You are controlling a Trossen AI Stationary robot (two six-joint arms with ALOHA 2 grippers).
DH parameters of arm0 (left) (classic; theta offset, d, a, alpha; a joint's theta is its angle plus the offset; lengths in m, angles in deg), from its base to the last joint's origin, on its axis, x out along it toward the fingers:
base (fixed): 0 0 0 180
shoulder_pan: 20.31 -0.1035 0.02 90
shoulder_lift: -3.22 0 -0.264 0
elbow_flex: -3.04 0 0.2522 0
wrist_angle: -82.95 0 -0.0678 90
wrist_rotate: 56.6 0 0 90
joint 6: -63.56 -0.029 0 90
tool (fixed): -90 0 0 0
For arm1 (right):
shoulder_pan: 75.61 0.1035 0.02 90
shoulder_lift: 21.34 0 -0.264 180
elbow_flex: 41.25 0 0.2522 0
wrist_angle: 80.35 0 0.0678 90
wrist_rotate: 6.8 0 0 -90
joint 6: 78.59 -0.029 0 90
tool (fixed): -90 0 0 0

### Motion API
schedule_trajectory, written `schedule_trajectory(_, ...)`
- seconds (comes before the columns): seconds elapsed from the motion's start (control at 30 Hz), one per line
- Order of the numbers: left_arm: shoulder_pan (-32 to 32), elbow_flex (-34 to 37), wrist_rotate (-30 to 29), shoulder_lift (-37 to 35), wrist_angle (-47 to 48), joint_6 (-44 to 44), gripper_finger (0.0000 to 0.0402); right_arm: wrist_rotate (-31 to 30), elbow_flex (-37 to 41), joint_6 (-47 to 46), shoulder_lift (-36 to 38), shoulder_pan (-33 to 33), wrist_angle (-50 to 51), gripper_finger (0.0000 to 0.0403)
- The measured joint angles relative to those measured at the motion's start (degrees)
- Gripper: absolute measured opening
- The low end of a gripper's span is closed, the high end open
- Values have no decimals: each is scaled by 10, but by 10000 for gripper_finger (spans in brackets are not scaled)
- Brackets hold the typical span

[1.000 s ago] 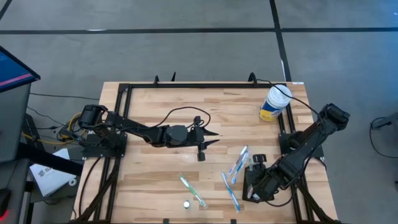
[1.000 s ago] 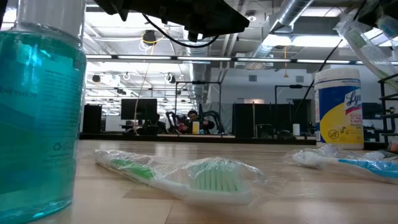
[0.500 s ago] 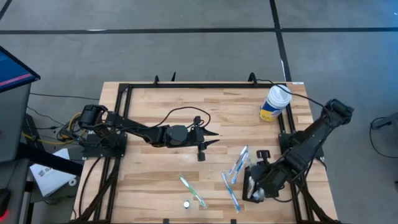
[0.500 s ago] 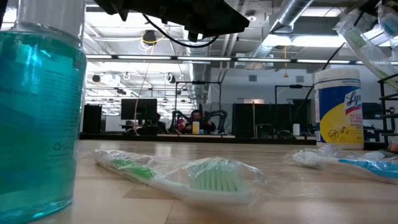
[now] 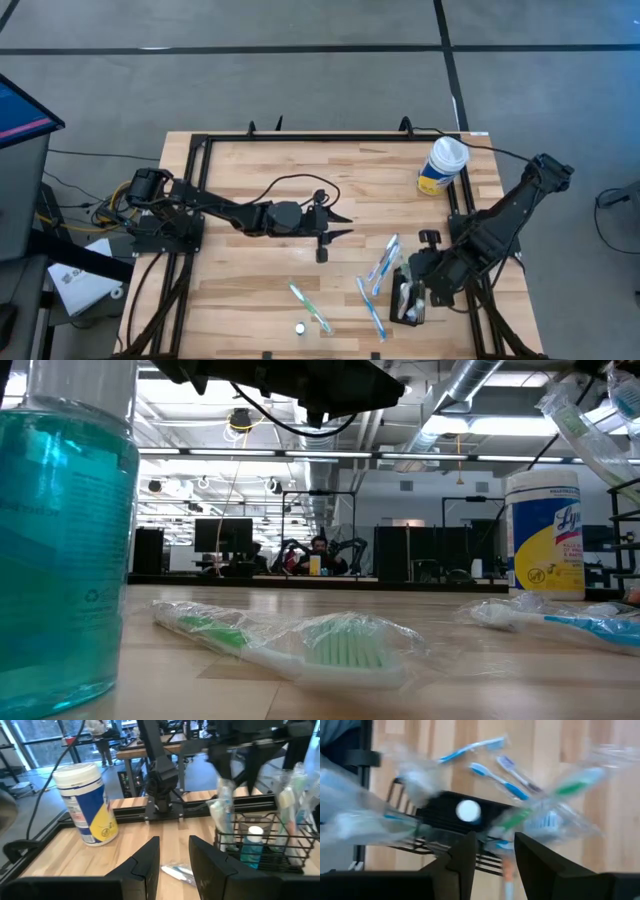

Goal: Pick & Place toothbrushing station
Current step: Put the purple toothbrush into the black wire organizer

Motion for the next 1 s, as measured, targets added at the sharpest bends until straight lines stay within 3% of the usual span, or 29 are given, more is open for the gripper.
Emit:
schedule_trajectory(0.7,0,0,0,0,0,0,99,2,-1,103,93,-148,41,124)
schedule_trajectory(1.0,0,0,0,0,0,0,99,-2,-1,142,78,-228,54,124)
